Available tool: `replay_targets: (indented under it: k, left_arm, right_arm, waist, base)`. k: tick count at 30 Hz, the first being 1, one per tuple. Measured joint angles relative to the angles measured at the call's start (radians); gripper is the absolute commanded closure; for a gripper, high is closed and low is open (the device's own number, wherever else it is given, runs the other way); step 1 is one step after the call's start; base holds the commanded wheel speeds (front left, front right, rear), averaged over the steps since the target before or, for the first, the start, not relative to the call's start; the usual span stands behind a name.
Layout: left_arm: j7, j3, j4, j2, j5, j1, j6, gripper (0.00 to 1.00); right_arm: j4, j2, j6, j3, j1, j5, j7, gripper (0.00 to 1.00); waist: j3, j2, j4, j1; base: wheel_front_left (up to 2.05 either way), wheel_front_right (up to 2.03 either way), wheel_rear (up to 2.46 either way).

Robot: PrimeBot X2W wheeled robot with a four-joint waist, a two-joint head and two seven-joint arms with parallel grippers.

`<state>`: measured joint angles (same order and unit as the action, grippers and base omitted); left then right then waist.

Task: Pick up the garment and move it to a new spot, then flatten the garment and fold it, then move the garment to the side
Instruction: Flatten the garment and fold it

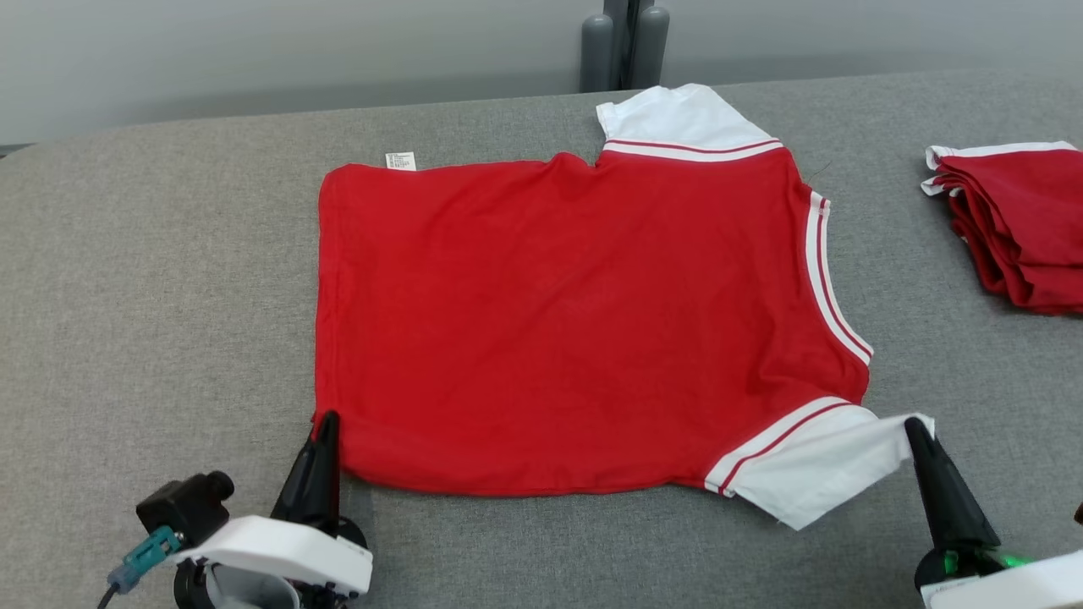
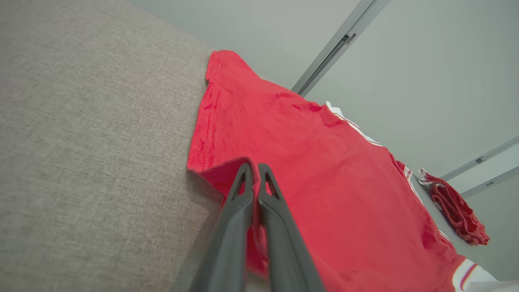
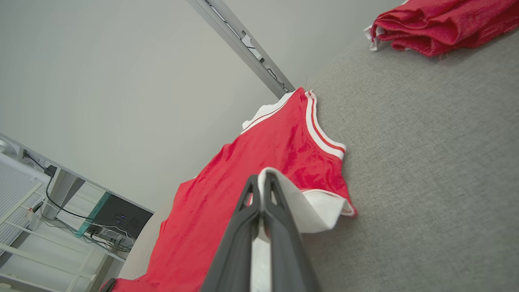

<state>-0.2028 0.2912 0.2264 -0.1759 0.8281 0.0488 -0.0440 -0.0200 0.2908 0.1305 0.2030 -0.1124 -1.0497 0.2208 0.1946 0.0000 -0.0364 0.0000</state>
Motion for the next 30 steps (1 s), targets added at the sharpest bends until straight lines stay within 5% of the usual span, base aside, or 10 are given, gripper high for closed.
replay_targets:
  k: [8,19,30]
  left_arm:
    - [-0.004,-0.025,0.120,0.031,0.022,0.214,0.025,1.00]
    - [-0.033,-0.047,0.397,0.047,0.005,0.462,0.035,1.00]
    - [-0.049,-0.033,0.558,0.060,-0.028,0.572,0.072,1.00]
  right_arm:
    - [0.079,0.014,0.000,0.005,0.217,0.018,-0.013,1.00]
    - [0.384,-0.025,0.000,0.101,0.559,0.021,-0.035,1.00]
    - [0.567,-0.031,0.000,0.191,0.710,0.006,0.003,1.00]
  waist:
    - [0.051,0.0000,-0.004,0.0000]
    - [0.144,0.0000,-0.010,0.0000]
    - [0.170,0.0000,-0.007,0.0000]
  base:
    - [0.00,0.00,0.00]
    - [0.00,0.00,0.00]
    - [0.00,0.00,0.00]
